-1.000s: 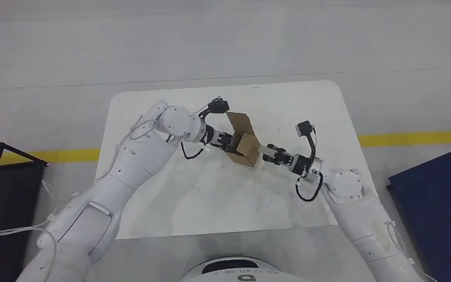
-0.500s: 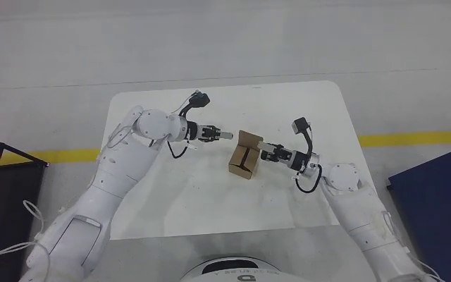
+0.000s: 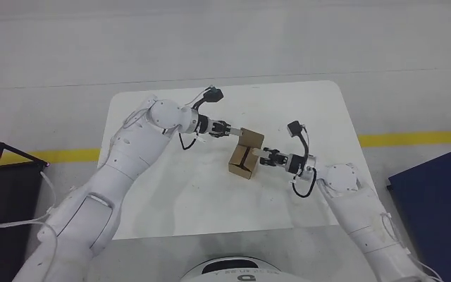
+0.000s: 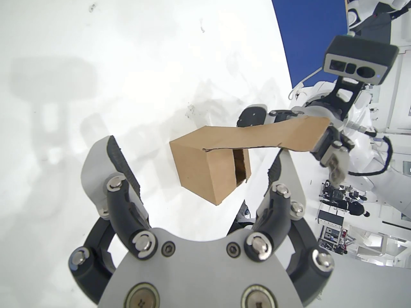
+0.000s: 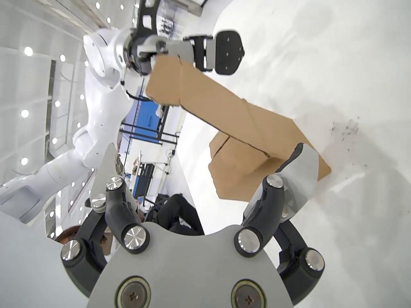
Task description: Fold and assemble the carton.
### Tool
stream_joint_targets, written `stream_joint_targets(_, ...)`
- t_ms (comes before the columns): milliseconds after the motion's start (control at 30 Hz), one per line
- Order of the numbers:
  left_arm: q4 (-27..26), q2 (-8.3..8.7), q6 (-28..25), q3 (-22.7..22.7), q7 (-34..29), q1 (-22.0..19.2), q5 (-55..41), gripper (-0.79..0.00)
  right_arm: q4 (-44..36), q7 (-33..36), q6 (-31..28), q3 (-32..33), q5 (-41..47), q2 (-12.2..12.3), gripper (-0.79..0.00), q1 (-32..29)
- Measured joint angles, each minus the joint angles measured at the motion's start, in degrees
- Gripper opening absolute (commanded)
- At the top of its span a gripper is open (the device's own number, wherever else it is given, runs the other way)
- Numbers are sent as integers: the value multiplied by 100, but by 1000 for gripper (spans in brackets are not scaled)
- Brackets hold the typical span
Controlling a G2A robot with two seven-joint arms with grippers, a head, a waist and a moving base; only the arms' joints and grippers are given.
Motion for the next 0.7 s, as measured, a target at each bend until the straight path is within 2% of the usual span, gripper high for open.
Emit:
stream_joint_targets(100, 221, -43, -214, 12, 127, -13, -145, 0, 3, 401, 96, -79, -72, 22, 0, 56)
stream_joint_targets(267, 387, -121, -682, 56, 287, -9, -379, 0, -20, 493, 129, -301, -141, 7, 0, 107)
stream_joint_targets(467, 549, -296, -1048, 255, 310, -191, -620, 0, -35, 157, 175, -516, -298, -32, 0, 213)
stream_joint_targets(700, 995, -594, -1447, 571, 462, -626, -698, 0, -98, -387, 206, -639, -481, -61, 0, 200)
